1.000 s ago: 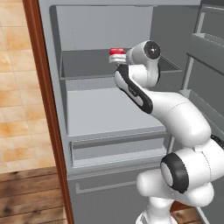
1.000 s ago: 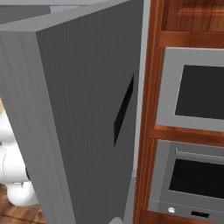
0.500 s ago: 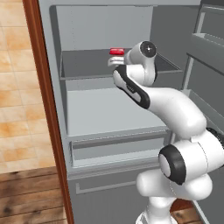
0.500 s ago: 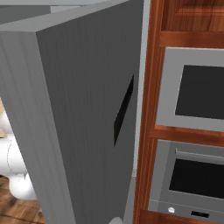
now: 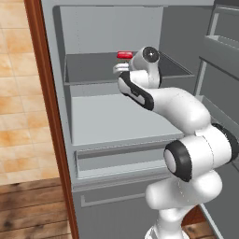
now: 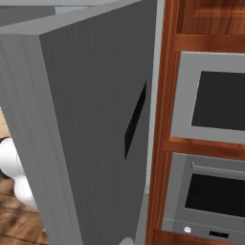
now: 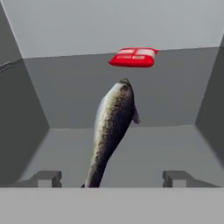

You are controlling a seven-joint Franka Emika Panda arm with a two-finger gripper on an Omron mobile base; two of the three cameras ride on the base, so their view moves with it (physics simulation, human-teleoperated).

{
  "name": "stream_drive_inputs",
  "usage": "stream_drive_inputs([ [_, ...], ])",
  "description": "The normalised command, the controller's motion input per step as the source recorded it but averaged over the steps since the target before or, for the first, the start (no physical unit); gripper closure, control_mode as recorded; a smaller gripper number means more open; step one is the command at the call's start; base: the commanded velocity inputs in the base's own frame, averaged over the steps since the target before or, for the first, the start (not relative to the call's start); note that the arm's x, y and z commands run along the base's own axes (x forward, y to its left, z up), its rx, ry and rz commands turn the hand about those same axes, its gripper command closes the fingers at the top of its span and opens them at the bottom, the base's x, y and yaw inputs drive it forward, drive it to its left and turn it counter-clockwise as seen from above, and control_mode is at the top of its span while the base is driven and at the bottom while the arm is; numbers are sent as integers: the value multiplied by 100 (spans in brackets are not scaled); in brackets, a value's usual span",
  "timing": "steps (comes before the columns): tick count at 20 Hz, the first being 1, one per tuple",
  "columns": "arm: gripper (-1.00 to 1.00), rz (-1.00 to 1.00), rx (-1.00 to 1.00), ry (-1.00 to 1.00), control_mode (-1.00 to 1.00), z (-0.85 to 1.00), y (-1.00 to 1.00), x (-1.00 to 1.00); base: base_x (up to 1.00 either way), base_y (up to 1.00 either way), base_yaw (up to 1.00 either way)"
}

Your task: Take the fish out of the fridge, briefly rinse it in the sink, and place it on the tray next to the sink.

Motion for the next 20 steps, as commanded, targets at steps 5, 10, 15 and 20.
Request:
stream_drive_inputs([
  [5, 100, 0, -6, 1, -100, -38, 0, 46, 0, 0, 0],
  [10, 100, -3, -9, 0, -100, -27, 0, 44, 0, 0, 0],
  [15, 100, -7, -4, 0, -100, -10, 0, -37, 0, 0, 0],
  [20, 100, -11, 2, -7, -100, 29, 0, -100, 0, 0, 0],
])
